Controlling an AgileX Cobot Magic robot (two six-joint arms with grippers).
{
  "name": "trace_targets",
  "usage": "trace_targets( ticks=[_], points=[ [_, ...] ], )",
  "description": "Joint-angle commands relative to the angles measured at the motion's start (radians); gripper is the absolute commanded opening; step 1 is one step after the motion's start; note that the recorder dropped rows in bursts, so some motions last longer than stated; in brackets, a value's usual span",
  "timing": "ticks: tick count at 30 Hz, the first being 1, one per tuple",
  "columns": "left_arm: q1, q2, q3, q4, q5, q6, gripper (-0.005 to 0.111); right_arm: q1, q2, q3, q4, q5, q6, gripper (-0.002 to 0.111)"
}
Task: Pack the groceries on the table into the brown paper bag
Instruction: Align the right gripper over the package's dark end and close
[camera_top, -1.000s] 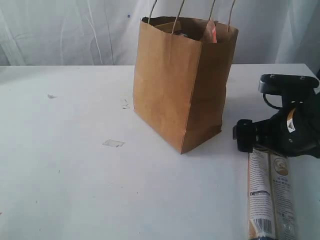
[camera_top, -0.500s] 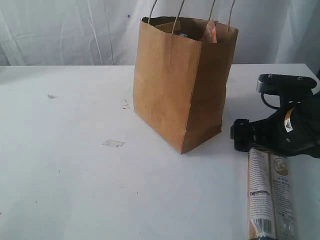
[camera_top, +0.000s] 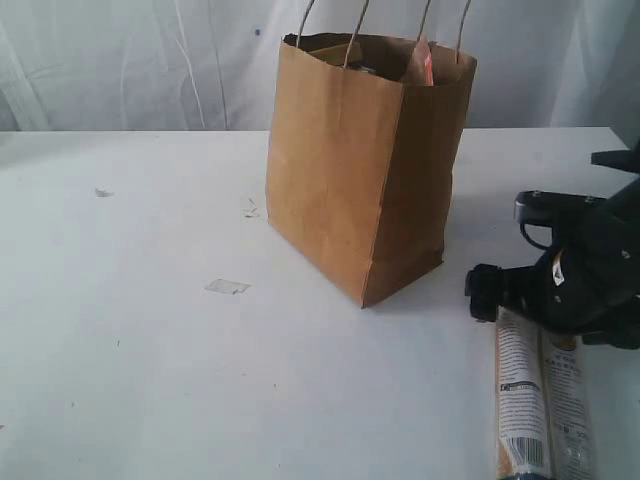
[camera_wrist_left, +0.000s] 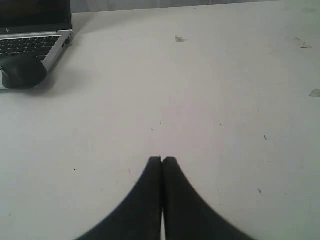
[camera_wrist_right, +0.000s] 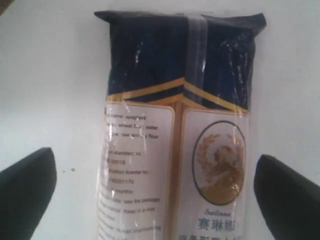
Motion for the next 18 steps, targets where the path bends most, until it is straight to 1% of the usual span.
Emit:
trace_targets(
  ticks=[1,6,10,13,18],
  points=[
    [0.000,-0.004,0.005,-0.006,-0.004,0.000,0.000,-0.006,0.021,-0.002,-0.004,-0.028,0.005,0.101],
    [0.000,-0.004,0.005,-0.006,-0.004,0.000,0.000,-0.006,0.027,-0.002,-0.073,-0.031,0.005,0.101],
    [0.000,-0.004,0.005,-0.006,-0.004,0.000,0.000,-0.006,0.027,-0.002,-0.075,-0.057,0.005,0.101],
    [0.000,-0.004,0.005,-0.006,-0.004,0.000,0.000,-0.006,0.034,-0.001,-0.075,-0.062,0.062,0.101],
    [0.000,-0.004,0.005,-0.006,-0.004,0.000,0.000,-0.006,0.064,-0.001,-0.073,-0.072,0.064,0.101]
  ],
)
